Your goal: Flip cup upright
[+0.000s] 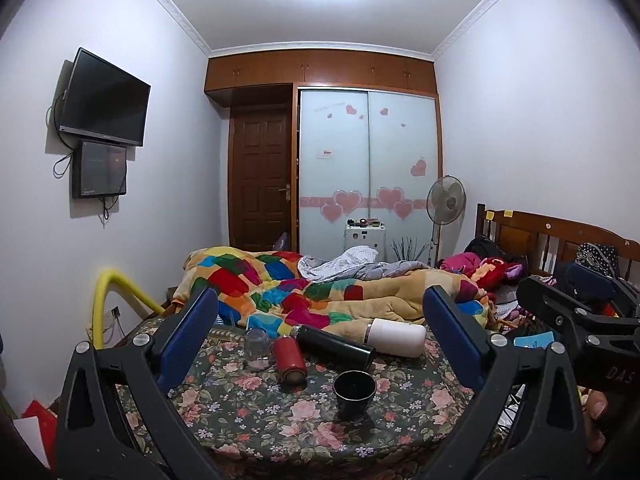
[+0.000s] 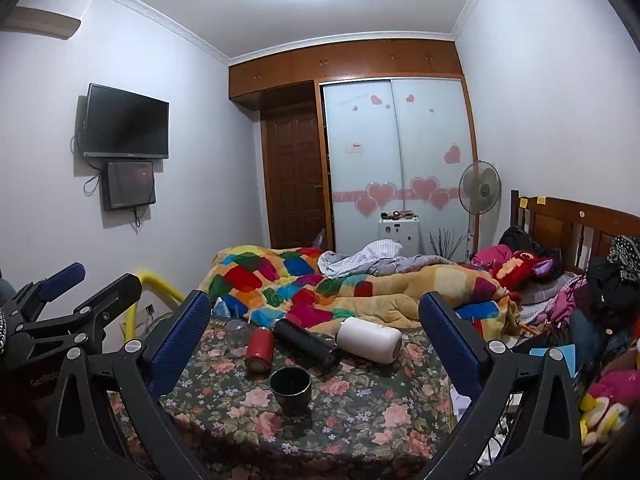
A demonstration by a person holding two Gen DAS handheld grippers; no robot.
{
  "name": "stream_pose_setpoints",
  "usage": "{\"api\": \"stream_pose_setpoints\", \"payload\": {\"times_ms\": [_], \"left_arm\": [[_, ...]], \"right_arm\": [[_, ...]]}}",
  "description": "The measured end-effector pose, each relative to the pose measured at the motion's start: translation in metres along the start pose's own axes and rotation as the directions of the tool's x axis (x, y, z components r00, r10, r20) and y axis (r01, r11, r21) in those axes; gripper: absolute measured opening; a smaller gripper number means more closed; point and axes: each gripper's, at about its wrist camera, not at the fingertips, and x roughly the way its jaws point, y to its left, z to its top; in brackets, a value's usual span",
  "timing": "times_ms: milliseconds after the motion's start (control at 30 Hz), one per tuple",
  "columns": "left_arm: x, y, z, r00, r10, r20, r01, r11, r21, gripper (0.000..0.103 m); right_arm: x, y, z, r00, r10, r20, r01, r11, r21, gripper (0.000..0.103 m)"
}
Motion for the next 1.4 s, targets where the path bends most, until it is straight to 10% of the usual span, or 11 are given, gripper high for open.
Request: {"api": "stream_pose_setpoints", "payload": {"times_ms": [1400], "left_arm": [[0.0035, 0.0035, -0.0016, 1.0, -0.023, -0.02, 0.023, 1.0, -0.012, 0.103]], "right_arm": [[-0.0013, 0.004, 0.0051, 1.0, -0.005, -0.004, 0.005, 1.0, -0.009, 0.103]]}}
